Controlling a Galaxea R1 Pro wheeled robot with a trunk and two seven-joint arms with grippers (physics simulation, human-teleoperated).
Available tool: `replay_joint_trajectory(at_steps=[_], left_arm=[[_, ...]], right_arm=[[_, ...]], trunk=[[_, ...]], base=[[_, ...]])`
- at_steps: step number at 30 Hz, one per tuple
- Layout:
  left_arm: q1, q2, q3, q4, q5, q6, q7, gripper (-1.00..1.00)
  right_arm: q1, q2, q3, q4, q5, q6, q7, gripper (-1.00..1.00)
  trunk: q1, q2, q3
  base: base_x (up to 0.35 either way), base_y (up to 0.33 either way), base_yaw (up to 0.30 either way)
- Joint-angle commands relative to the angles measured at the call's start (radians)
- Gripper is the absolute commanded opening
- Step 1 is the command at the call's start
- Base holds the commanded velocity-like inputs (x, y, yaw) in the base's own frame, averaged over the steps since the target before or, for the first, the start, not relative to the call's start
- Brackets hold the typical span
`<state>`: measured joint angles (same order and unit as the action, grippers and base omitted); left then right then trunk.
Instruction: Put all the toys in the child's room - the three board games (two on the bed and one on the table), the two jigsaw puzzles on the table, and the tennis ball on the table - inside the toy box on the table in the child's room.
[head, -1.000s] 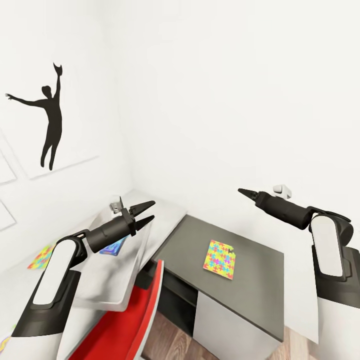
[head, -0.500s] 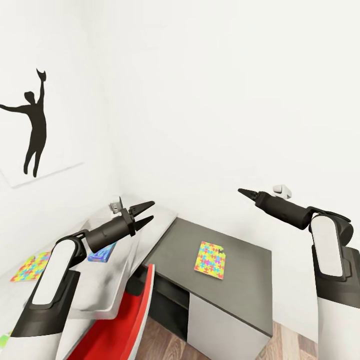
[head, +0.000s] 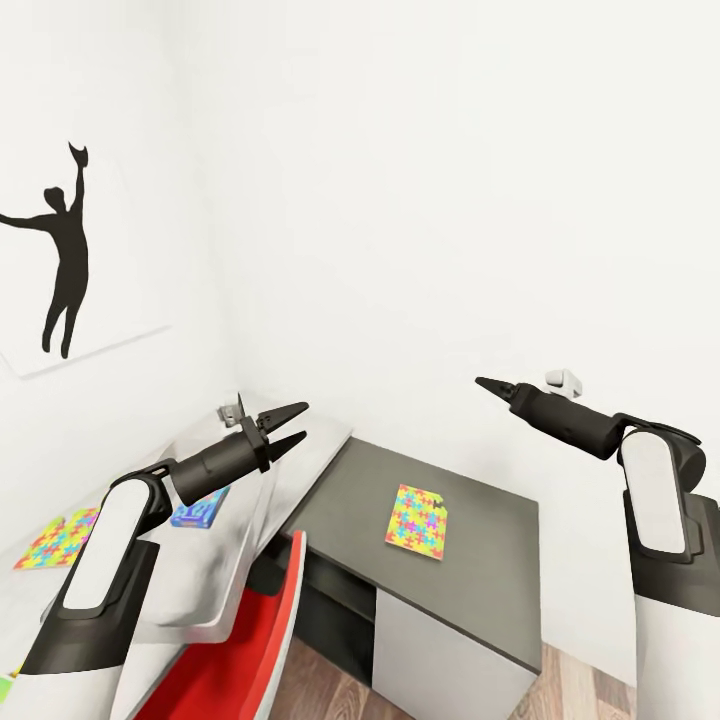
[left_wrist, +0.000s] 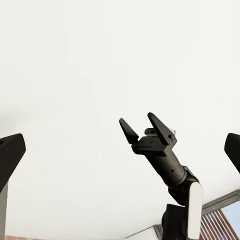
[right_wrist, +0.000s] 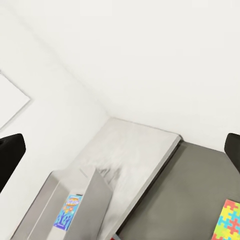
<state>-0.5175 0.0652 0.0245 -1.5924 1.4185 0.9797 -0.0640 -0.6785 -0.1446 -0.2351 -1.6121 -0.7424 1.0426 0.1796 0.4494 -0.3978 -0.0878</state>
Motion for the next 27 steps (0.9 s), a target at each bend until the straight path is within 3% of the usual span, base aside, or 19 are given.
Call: replay_joint_trajectory(at_steps=[1, 16, 27], left_arm=[[-0.001, 0.0, 0.001, 0.0, -0.007, 0.004, -0.007, 1.0], [-0.001, 0.002, 0.003, 0.001, -0.007, 0.005, -0.006, 1.0], [0.004, 0.004, 0.054, 0.002, -0.008, 0.006, 0.033, 1.0]], right_arm=[[-0.001, 0.0, 0.001, 0.0, 0.009, 0.005, 0.011, 1.0], [-0.001, 0.002, 0.015, 0.0, 0.007, 0.005, 0.019, 1.0], [-0.005, 0.008, 0.031, 0.004, 0.014, 0.005, -0.019, 1.0]], trunk=[[0.001, -0.002, -0.002], [0.001, -0.002, -0.001], [0.001, -0.002, -0.001]], base=[[0.0, 0.0, -0.063], [0.0, 0.0, -0.195], [0.0, 0.0, -0.276]])
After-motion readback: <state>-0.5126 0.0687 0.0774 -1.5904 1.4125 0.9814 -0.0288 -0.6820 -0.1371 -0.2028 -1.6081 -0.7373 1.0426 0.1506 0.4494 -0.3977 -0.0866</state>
